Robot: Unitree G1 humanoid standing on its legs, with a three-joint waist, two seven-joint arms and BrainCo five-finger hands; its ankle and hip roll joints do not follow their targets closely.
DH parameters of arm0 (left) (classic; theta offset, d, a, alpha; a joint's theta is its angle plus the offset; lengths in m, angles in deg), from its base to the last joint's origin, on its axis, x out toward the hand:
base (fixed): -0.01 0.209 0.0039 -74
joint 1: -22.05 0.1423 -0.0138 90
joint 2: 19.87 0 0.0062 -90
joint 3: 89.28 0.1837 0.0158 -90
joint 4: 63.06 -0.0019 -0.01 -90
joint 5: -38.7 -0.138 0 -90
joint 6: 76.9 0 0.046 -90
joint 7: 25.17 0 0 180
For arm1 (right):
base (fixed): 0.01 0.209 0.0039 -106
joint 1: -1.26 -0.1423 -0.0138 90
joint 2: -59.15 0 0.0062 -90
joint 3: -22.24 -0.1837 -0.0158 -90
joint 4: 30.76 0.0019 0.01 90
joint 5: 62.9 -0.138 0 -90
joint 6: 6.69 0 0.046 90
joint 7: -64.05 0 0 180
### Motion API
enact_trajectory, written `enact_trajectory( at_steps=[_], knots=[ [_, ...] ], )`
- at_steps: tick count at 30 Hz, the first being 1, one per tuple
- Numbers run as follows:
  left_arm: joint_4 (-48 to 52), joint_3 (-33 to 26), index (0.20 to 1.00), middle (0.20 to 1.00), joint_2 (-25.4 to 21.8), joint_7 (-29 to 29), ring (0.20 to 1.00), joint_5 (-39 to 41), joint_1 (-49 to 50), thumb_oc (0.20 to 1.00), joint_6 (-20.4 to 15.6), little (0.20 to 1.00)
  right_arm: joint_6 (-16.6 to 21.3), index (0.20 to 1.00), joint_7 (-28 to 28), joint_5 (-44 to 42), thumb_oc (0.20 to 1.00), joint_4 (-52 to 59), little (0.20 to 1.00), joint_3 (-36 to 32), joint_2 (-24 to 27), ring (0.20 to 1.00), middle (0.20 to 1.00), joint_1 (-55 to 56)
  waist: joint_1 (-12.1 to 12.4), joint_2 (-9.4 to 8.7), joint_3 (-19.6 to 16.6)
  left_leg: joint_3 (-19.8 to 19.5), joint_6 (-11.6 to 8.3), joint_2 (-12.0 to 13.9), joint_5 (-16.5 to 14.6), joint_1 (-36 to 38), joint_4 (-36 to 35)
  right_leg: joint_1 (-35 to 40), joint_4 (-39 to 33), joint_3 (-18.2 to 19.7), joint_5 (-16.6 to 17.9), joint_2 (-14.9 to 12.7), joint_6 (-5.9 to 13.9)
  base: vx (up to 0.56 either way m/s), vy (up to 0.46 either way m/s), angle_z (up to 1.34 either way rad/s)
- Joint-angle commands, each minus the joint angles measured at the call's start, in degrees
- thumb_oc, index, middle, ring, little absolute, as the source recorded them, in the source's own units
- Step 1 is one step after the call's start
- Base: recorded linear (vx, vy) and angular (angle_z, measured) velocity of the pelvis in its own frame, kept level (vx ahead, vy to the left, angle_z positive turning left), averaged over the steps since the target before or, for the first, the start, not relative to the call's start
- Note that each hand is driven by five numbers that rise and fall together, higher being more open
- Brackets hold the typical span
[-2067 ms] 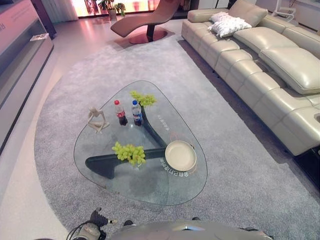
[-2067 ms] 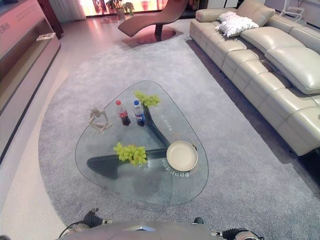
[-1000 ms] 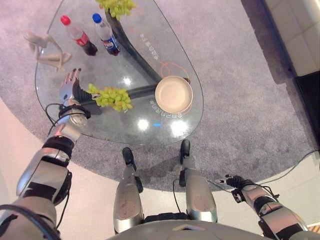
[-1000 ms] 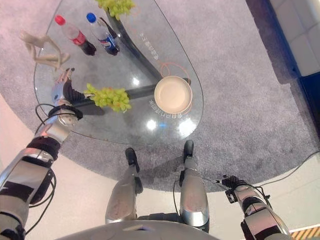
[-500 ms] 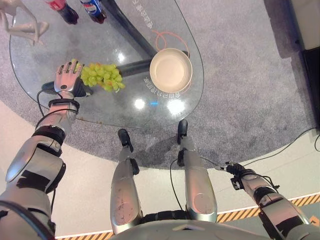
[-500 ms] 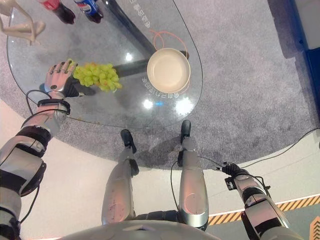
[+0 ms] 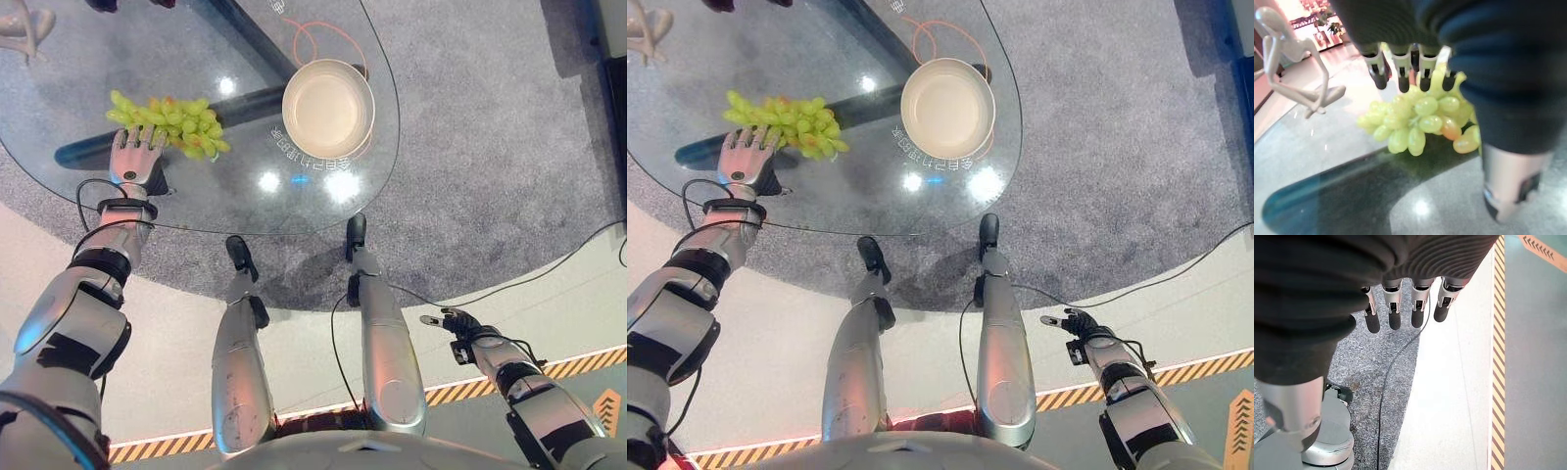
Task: Pick up fruits into the plate
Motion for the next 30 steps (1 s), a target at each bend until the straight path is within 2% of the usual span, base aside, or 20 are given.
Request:
enact_trajectory(
  at_steps=[1, 6, 16, 19, 25, 26, 27, 28, 30],
  knots=[
    [-3.1, -5.7, 1.0, 1.0, -2.7, -9.3, 1.0, 2.0, -4.0, 1.0, 3.6, 1.0, 0.4, 1.0, -0.4, -0.8, 1.0, 1.1, 1.0, 0.8, 1.8, 1.0, 1.0, 6.1, -0.3, -3.38, -1.0, 3.1, 1.25, -3.2, -10.4, -6.1, 13.0, -2.1, 2.7, -0.7, -2.4, 3.8, -0.94, 0.0, 0.0, 0.0],
    [-4.7, -8.6, 1.0, 1.0, -3.2, -16.3, 1.0, 5.1, -7.3, 1.0, 4.5, 1.0, 1.6, 1.0, -1.1, -0.9, 1.0, 0.6, 1.0, 1.9, 0.5, 1.0, 1.0, 7.7, -0.6, -4.31, -1.0, 2.6, 1.06, -2.9, -11.1, -8.0, 14.6, -3.5, 3.1, -0.8, -2.3, 3.9, -1.11, 0.01, -0.018, -0.01],
    [-8.2, -9.3, 1.0, 1.0, -4.3, -19.9, 1.0, 7.5, -12.3, 1.0, 3.5, 1.0, 3.2, 1.0, -1.5, -1.5, 1.0, 0.0, 1.0, 3.1, -0.1, 1.0, 1.0, 8.7, -1.2, -5.51, -1.0, 1.9, 0.83, -2.4, -11.3, -10.2, 15.5, -5.4, 3.6, -1.0, -1.9, 4.2, -1.18, 0.01, -0.016, 0.0],
    [-8.8, -8.7, 1.0, 1.0, -4.4, -18.6, 1.0, 6.6, -13.2, 1.0, 3.6, 1.0, 3.8, 1.0, -1.5, -1.8, 1.0, 0.1, 1.0, 3.2, 0.1, 1.0, 1.0, 8.7, -1.4, -5.6, -1.0, 1.8, 0.84, -2.4, -11.3, -10.6, 15.4, -5.8, 3.5, -0.8, -1.8, 4.4, -1.22, 0.0, 0.0, 0.0],
    [-10.0, -3.3, 1.0, 1.0, -4.0, -8.3, 1.0, -1.9, -15.0, 1.0, 2.7, 1.0, 4.3, 1.0, -0.5, -3.4, 1.0, 2.0, 1.0, 3.1, 1.1, 1.0, 1.0, 7.6, -2.0, -5.46, -1.0, 1.8, 1.06, -2.5, -11.2, -12.0, 15.5, -7.7, 3.8, -0.5, -1.2, 4.6, -1.11, 0.02, 0.003, 0.0],
    [-9.9, -2.6, 1.0, 1.0, -3.8, -7.6, 1.0, -2.1, -14.8, 1.0, 2.6, 1.0, 4.2, 1.0, -0.4, -3.5, 1.0, 2.3, 1.0, 3.3, 1.2, 1.0, 1.0, 7.9, -1.9, -5.09, -1.0, 1.3, 0.54, -2.2, -13.3, -11.1, 16.2, -6.9, 4.5, -0.4, -2.9, 4.9, -0.61, 0.0, 0.0, 0.0],
    [-9.8, -1.7, 1.0, 1.0, -3.7, -6.4, 1.0, -2.5, -15.4, 1.0, 2.7, 1.0, 4.1, 1.0, -0.2, -3.7, 1.0, 2.9, 1.0, 3.1, 1.6, 1.0, 1.0, 7.4, -2.3, -5.27, -1.0, 2.0, 1.06, -2.5, -11.2, -12.4, 15.6, -8.2, 3.8, -0.4, -1.1, 4.5, -1.02, 0.09, 0.031, -0.03],
    [-9.6, -0.8, 1.0, 1.0, -3.7, -5.1, 1.0, -3.0, -15.1, 1.0, 3.1, 1.0, 4.1, 1.0, 0.0, -3.7, 1.0, 3.1, 1.0, 3.2, 1.7, 1.0, 1.0, 7.8, -2.2, -4.85, -1.0, 1.6, 0.59, -2.1, -13.3, -11.4, 16.2, -7.3, 4.4, -0.3, -2.7, 4.9, -0.56, 0.01, 0.024, -0.05],
    [-9.5, 0.4, 1.0, 1.0, -3.6, -3.8, 1.0, -3.4, -15.3, 1.0, 3.0, 1.0, 4.3, 1.0, 0.4, -4.0, 1.0, 3.6, 1.0, 3.2, 2.2, 1.0, 1.0, 7.7, -2.4, -4.64, -1.0, 1.8, 0.63, -2.2, -13.2, -11.7, 16.2, -7.7, 4.3, -0.1, -2.6, 4.9, -0.51, 0.04, 0.038, -0.04]
  ],
)
